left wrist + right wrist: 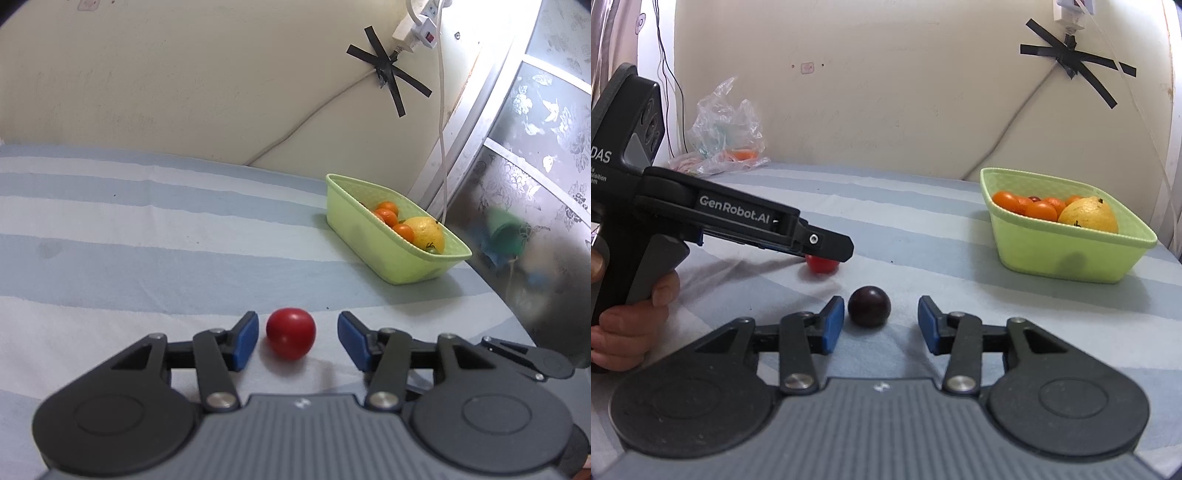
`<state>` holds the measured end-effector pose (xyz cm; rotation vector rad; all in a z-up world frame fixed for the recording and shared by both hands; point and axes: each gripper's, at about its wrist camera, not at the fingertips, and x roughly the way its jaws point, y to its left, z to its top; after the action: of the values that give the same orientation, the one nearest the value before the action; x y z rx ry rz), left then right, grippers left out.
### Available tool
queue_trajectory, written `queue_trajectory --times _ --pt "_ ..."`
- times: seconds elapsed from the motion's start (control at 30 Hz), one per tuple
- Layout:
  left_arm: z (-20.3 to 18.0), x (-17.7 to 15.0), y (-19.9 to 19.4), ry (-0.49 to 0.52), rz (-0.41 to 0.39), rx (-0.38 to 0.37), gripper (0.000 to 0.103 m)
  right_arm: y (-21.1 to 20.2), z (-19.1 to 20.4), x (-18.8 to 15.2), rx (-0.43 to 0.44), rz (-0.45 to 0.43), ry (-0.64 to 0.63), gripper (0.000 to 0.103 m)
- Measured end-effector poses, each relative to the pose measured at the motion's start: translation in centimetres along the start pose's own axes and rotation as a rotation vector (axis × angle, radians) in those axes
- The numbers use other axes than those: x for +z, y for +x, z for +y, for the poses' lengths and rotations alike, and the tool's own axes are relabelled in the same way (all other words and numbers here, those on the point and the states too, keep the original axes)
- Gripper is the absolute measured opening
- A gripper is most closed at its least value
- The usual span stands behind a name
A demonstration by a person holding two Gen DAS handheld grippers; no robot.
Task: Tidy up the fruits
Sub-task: 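Hold the red and dark tomatoes just above the table with both tools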
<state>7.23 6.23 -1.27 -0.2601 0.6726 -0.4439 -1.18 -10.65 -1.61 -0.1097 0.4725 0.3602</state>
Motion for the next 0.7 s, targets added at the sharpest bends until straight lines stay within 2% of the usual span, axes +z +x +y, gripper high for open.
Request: queue_trajectory --times 0.43,0.7 --pt "-0.7 -0.1 0.2 0.027 0.003 0.009 0.045 0.2 0.4 0.0 0.010 0.013 -0.031 0.045" --pt "-1.2 -0.3 0.4 0.072 0.015 -0.004 0.029 0.3 0.8 0.0 0.009 0.018 -0.056 0.040"
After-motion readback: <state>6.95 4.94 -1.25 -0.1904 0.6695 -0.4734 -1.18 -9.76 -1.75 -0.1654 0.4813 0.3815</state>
